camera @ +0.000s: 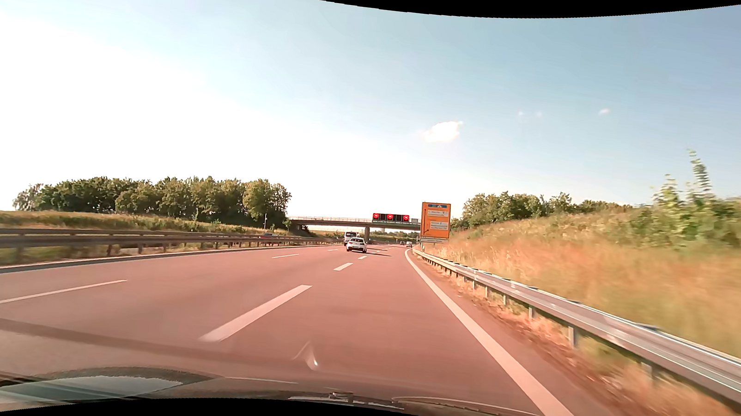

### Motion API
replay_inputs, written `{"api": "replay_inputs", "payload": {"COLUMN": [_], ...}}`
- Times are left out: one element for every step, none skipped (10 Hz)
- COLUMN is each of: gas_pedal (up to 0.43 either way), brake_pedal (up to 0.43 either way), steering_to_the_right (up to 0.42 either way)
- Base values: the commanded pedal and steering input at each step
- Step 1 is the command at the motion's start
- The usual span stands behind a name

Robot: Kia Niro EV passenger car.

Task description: Follow the waypoints while adhering to traffic rules and regulations

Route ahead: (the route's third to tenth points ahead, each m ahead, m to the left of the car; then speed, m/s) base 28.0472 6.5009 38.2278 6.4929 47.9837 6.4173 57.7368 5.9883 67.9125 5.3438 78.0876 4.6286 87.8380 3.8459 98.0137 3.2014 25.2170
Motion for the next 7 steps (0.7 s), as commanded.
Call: {"api": "replay_inputs", "payload": {"gas_pedal": [0.209, 0.209, 0.209, 0.209, 0.209, 0.209, 0.209], "brake_pedal": [0.006, 0.006, 0.006, 0.006, 0.006, 0.006, 0.006], "steering_to_the_right": [0.001, 0.001, 0.001, 0.001, 0.001, 0.001, 0.001]}}
